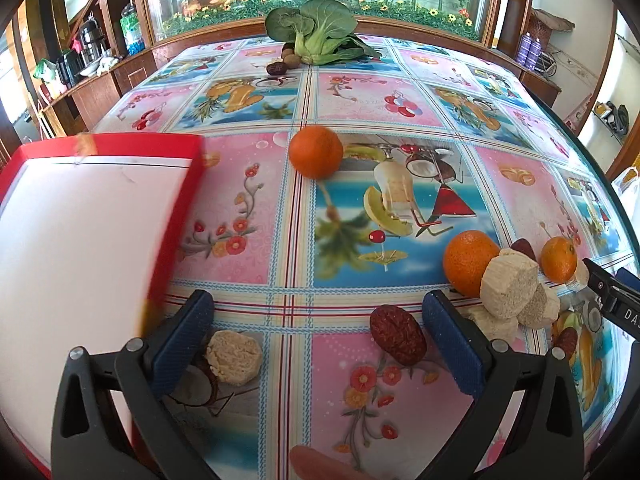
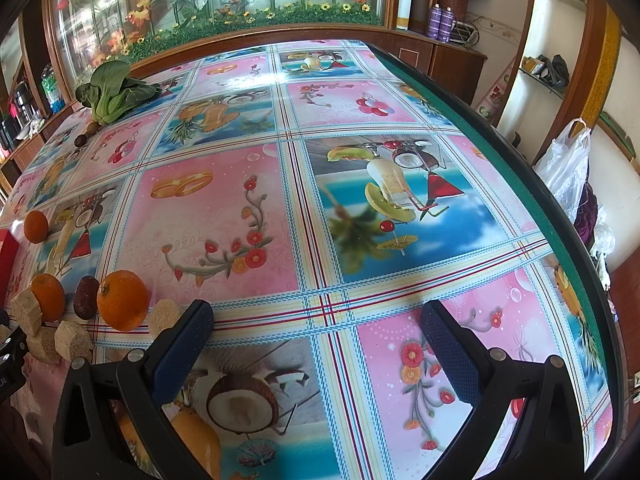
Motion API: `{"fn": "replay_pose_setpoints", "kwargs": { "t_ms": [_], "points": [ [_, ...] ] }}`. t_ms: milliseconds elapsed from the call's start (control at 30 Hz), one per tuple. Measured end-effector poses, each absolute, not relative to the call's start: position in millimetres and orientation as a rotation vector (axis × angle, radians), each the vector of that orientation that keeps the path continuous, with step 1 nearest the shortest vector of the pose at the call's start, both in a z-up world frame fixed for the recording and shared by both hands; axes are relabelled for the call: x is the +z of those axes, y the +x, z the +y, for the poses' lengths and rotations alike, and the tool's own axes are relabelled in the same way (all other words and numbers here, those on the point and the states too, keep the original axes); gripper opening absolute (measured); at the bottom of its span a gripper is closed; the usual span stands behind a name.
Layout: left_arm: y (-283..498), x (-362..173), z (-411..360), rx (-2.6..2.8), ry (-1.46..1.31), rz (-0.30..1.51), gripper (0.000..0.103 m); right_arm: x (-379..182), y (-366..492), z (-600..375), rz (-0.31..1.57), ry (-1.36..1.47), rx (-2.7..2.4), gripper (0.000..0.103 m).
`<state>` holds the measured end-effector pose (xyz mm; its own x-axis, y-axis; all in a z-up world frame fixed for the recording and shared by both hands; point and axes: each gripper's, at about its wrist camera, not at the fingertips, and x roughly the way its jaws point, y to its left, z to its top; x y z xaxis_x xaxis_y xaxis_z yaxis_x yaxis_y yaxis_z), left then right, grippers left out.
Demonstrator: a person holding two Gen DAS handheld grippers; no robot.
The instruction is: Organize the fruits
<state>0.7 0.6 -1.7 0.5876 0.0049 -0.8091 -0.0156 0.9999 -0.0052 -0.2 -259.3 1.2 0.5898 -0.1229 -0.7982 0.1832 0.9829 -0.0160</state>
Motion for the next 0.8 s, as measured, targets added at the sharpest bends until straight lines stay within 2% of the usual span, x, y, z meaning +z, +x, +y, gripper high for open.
{"fn": "replay_pose_setpoints", "kwargs": {
  "t_ms": [800],
  "points": [
    [0.5, -1.6, 2.5, 0.008, -0.020, 0.945, 0.103, 1.2, 0.2, -259.4, 0.925, 0.070, -0.178, 0.103]
  ]
}}
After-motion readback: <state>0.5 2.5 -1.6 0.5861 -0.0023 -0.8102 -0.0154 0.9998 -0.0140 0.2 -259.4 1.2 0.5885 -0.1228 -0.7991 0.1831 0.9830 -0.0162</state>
